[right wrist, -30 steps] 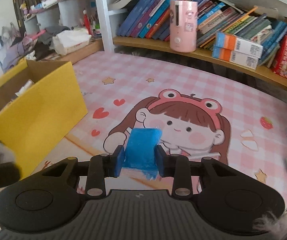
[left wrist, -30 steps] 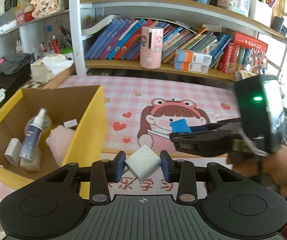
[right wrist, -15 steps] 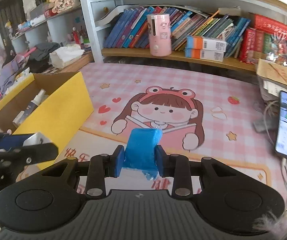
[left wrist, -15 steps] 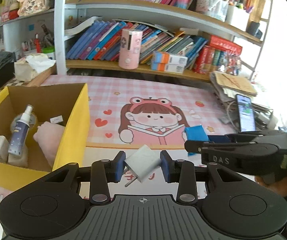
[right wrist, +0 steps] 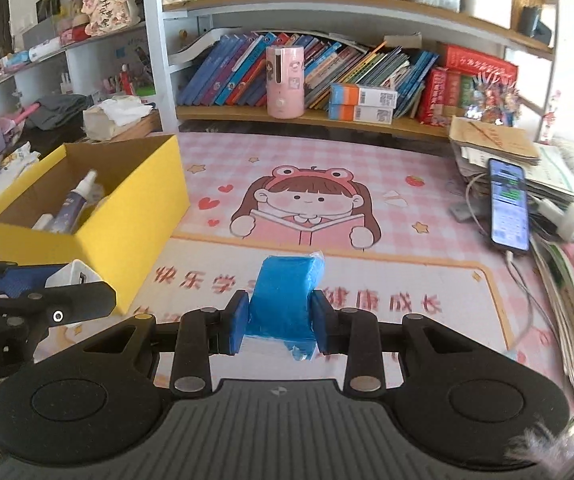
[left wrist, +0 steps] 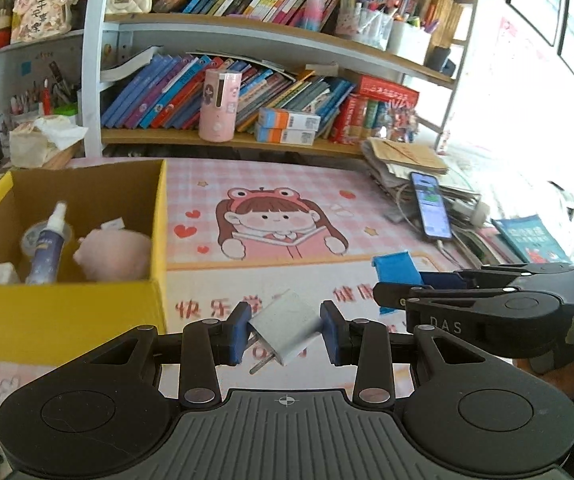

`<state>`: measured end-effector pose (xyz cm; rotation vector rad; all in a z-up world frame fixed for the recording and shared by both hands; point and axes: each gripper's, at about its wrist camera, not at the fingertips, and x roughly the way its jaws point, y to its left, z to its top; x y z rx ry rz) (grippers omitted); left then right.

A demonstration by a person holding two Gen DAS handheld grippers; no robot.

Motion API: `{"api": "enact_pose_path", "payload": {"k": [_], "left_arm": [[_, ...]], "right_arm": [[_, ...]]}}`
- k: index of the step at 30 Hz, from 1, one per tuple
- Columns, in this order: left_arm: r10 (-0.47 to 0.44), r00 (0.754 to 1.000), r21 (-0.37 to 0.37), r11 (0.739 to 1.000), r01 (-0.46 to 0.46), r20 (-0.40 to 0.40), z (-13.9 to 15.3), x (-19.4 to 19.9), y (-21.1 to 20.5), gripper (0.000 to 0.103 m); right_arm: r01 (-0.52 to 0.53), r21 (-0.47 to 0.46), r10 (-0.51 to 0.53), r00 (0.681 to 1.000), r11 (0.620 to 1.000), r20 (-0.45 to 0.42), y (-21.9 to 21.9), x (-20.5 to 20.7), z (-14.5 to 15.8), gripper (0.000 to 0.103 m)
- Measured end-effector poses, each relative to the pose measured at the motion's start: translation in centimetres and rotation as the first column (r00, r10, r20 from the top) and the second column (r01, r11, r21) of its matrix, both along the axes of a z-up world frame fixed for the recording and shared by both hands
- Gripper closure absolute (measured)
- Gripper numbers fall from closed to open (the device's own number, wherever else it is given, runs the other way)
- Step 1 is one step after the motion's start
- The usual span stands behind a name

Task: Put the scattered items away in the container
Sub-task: 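Lift and carry the plug and sponge toward the yellow box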

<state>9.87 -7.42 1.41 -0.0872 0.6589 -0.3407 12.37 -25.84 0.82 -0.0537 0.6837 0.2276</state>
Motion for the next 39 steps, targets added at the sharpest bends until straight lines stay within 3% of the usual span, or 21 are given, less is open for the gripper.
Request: {"api": "enact_pose_path", "payload": {"k": [13,27,32,39], "left_arm": [[-0.036,0.999,-0.004,0.999,0.036,-0.027,-0.2,-5.5,5.8,0.067],[0.061,0.997,0.039,0.997,-0.060,-0.036,-0.3,-9.4,11.0,0.067],[0.138,0.989,0.046,0.990,-0.136,-0.044,-0.3,-10.2,13.4,0.067],[0.165,0.986,0.060,0.985,-0.163,-0.034,-0.1,-10.5,15.2,0.067]], "right_arm": [[0.033,0.001,-0.033,0.999,0.999,-0.005,5.5,-7.5,0.1,0.072],[-0.189,-0.020,0.188,0.981,0.982,-0.035,13.1,-10.2,-0.3,0.072],[-0.225,-0.008,0.225,0.974,0.974,-0.040,15.0,-10.3,-0.4,0.072],[-0.266,-0.005,0.266,0.964,0.964,-0.027,17.0,-10.4,-0.2,0.072]]}}
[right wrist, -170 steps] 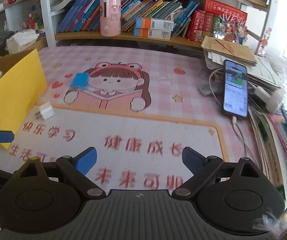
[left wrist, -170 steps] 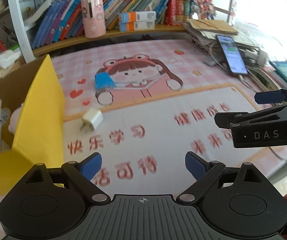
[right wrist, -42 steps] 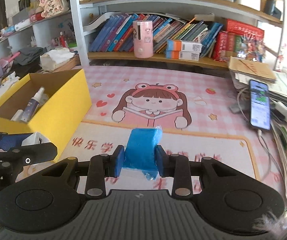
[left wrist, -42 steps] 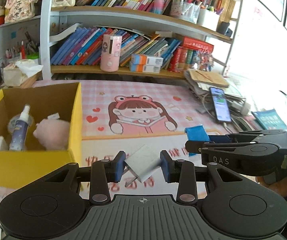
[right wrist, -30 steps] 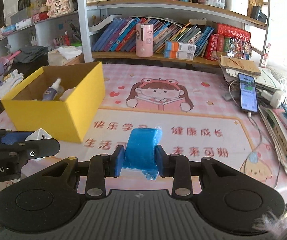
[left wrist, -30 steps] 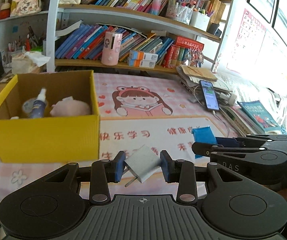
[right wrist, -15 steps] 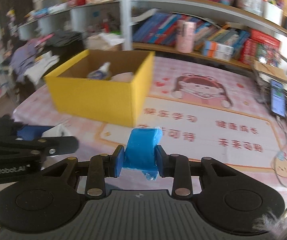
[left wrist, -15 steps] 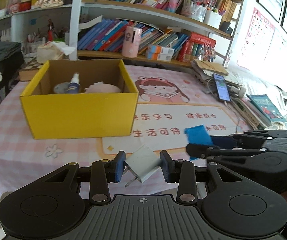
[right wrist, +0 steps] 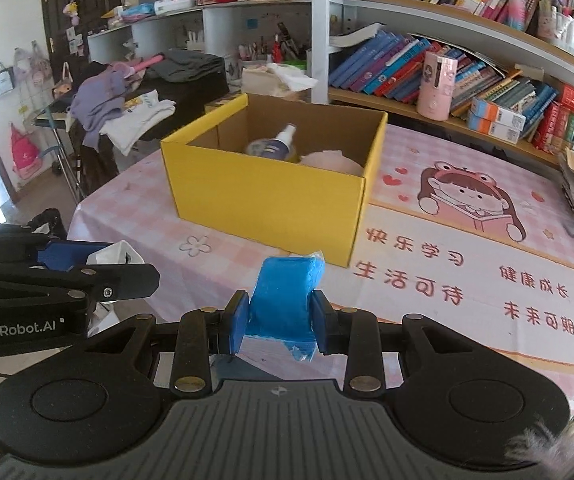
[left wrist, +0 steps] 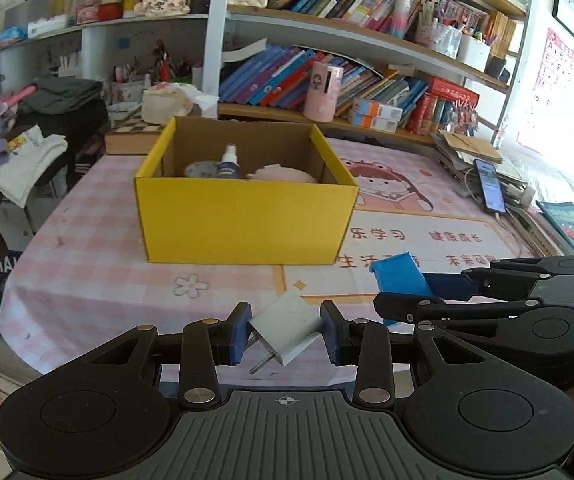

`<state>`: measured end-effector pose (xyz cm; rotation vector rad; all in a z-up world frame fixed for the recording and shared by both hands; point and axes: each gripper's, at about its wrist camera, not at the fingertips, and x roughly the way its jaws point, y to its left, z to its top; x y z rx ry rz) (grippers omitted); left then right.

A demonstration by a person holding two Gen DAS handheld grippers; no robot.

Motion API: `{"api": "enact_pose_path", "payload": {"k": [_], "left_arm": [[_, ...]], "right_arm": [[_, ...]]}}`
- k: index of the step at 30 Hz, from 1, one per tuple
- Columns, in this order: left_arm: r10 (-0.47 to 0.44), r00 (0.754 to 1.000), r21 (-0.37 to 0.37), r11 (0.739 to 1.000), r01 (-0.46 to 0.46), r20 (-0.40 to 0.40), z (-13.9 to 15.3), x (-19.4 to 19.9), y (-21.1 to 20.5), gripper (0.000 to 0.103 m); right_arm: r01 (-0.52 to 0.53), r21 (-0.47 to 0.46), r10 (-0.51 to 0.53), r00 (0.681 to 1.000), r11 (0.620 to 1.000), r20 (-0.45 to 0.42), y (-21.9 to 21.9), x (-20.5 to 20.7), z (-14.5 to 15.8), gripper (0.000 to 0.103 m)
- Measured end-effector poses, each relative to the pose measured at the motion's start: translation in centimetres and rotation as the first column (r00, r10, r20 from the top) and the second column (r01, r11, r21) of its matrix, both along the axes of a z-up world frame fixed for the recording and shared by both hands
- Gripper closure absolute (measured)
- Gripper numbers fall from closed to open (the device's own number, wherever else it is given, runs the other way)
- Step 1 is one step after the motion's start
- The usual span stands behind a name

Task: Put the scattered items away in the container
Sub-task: 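Lift and carry the plug and sponge toward the yellow box, then lower the plug and sponge into the yellow box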

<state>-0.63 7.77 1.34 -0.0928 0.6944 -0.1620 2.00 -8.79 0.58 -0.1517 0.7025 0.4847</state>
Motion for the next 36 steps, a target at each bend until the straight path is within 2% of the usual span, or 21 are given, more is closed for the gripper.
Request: {"api": "enact_pose_path", "payload": {"k": [9,21,28,36], "left_arm": [[0.010,1.000,0.008,1.000,-0.009,-0.009,-0.4,0.4,1.6,0.067],[0.038,0.999,0.003,0.999,-0.038,-0.024,-0.6,1.7,3.0,0.067],[0.045,0.999,0.010,0.999,-0.045,-0.005,-0.2,3.6,3.3,0.067],[0.029,0.997,0.050,0.998,-0.033,0.071,2.0,7.8,3.5,0.067]], "right_arm": [[0.013,0.021,-0.013,1.000,1.000,-0.027,1.1,0.8,-0.3,0.072],[-0.038,0.026,0.039,0.999,0.999,-0.037,2.4,1.9,-0.4,0.072],[-0.058,0.036,0.057,0.998,0.998,0.008,2.9,3.5,0.2,0.072],[-0.061,0.059,0.055,0.994,0.996,0.100,3.2,7.8,2.5,0.072]]}}
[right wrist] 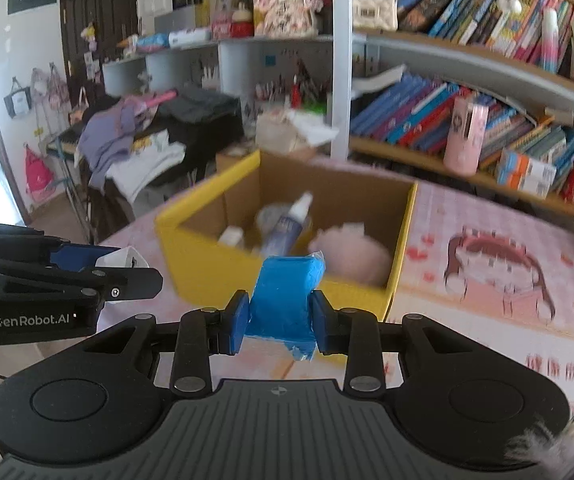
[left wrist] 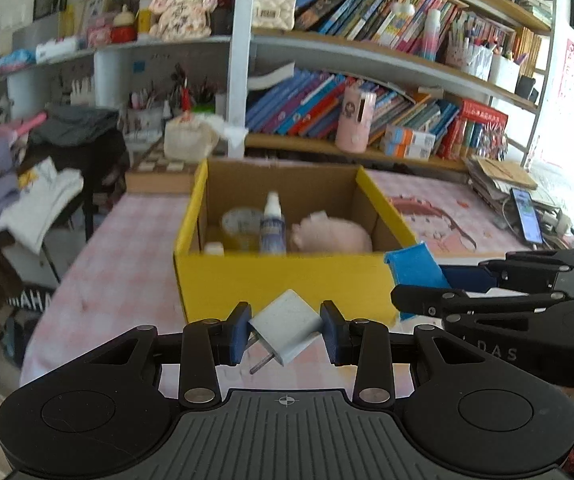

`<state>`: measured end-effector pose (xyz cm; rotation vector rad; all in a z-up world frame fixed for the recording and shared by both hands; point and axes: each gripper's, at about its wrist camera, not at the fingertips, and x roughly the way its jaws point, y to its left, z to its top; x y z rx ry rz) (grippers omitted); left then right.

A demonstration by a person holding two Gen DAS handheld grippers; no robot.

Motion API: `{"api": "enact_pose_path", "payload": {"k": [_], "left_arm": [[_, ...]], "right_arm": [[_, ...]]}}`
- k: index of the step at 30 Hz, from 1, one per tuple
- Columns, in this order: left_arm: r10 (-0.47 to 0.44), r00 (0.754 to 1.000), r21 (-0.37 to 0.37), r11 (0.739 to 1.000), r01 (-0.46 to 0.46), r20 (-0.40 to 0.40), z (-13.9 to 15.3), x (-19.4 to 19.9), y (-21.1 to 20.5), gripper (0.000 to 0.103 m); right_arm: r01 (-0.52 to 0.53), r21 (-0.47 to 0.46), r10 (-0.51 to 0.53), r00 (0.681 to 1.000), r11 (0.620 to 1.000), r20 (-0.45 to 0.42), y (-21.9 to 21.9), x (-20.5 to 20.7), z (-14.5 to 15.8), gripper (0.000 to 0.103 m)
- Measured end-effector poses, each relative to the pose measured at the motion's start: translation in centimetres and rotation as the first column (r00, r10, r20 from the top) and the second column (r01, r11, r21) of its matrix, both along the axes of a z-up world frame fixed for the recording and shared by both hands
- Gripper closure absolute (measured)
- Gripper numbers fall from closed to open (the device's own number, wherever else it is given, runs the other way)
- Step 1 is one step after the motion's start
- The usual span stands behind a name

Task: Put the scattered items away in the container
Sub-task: 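Lower the plug and sponge into the yellow box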

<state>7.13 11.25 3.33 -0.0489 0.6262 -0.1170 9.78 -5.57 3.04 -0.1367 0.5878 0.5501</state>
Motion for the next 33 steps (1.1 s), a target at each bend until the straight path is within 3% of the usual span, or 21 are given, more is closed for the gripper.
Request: {"api": "enact_pose_path", "payload": {"k": [7,14,19,24,30,33], "left_arm": [[0.002,0.999,0.014,1.000,-0.002,0.037,1.0,5.2,0.1,0.067],[0.009,1.000,0.046,0.999,-0.009,0.007,0.2,10.6,-0.1,0.067],[-0.001,0.998,0.084,0.996,0.006,-0.057,-0.4,15.4,-0.2,0.067],[-0.004,0.991,0.104,0.994,0.018,-0.133,-0.6,21.2,-0.2,0.067],[-0.010,0.965,0.156,0.986,0.052,-0.263,-3.6,26.1,-1.4,0.067],[-0.002,0.954,0.141,0.989,0.046,-0.301,-4.7,27.1,-1.4,0.067]], "right_arm": [[-0.006,-0.002,0.006,1.000,1.000,0.023,0.2,5.9,1.6,0.072],[-0.046,-0.077,0.045,0.999,0.996,-0.012,1.0,12.4,0.9,0.072],[-0.073,-0.150,0.066,0.997,0.986,-0.049,2.4,17.3,-0.7,0.072],[-0.166,-0.218,0.136,0.980,0.962,-0.148,4.2,21.9,-2.5,0.072],[-0.249,-0.271,0.180,0.949,0.930,-0.258,6.3,25.4,-4.8,0.071],[-0.281,-0.280,0.204,0.940,0.918,-0.274,7.1,26.4,-5.1,0.071]]}}
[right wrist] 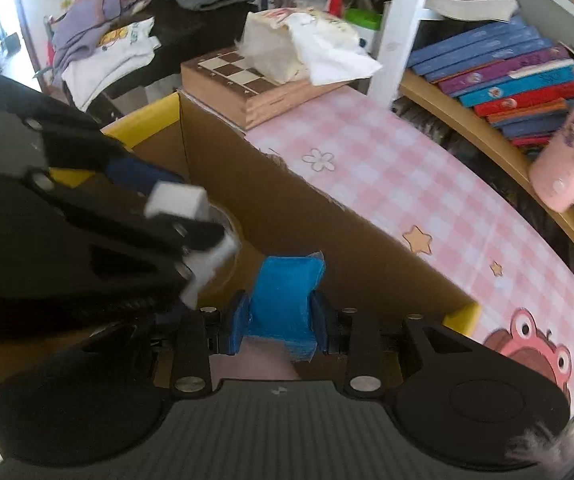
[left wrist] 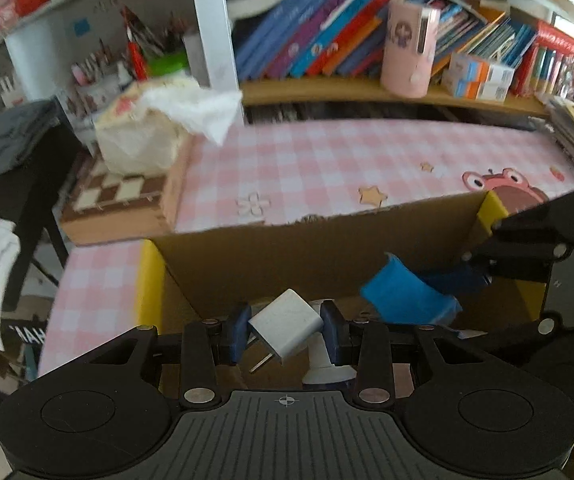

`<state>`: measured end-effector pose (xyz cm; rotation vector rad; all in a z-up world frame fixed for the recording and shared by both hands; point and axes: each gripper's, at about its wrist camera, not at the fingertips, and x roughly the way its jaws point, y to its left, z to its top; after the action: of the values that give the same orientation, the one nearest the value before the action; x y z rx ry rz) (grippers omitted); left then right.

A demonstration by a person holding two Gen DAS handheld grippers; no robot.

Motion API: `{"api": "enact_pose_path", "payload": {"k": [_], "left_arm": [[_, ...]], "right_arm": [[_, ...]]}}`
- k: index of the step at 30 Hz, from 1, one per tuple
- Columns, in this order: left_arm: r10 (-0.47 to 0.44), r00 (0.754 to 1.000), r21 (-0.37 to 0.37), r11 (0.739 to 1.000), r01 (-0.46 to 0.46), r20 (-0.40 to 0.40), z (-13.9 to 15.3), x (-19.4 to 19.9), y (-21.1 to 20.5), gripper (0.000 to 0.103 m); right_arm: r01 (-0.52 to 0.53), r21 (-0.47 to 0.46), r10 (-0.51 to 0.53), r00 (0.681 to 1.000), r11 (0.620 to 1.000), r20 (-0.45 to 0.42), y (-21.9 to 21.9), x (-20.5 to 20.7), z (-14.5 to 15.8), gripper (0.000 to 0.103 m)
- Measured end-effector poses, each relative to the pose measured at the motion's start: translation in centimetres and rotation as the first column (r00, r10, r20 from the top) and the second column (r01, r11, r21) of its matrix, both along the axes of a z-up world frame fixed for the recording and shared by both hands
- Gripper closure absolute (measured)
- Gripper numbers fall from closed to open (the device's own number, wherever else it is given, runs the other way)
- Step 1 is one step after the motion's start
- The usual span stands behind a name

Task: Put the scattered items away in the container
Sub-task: 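Lower the plug and sponge into the yellow box, then open both grippers to release the plug and sponge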

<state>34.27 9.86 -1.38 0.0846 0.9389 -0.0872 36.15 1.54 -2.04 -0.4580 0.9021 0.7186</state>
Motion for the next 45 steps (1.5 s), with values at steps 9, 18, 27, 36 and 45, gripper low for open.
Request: {"api": "enact_pose_path", "payload": {"k": [9,18,27,36,45], "left_arm": [[0.023,1.000,-0.035,0.999,-0.024,-0.016,-0.5,0.5,0.0,0.063],[0.052,0.994,-0.029,0.998,-0.050,0.099,2.5,-2.5,-0.2,0.030],[0.034,0.962,-0.029,0.999,-0.027,0.271,7.1,-10.0,-0.8,0.020],[0.042,0.915,-0.019,0.999,-0.038,0.401,9.2,-18.3,-1.7,0.014],[0.050,0.893,0.003,0.998,-0.057,0.448,8.6,-25.5,-2.7,0.012]], "right_arm": [[-0.021,-0.009,0.021,0.999,1.000,-0.038,0.5,0.8,-1.1,0.067],[0.002,0.069,-0.003,1.000,0.998,0.018,-1.5,-1.5,1.4,0.041],[0.060,0.195,-0.092,0.982,0.979,0.163,-5.1,-8.3,6.4,0.036],[0.139,0.270,-0.219,0.929,0.953,0.298,-8.2,-16.4,8.5,0.033],[0.264,0.328,-0.372,0.867,0.907,0.331,-12.0,-24.1,8.0,0.033]]}}
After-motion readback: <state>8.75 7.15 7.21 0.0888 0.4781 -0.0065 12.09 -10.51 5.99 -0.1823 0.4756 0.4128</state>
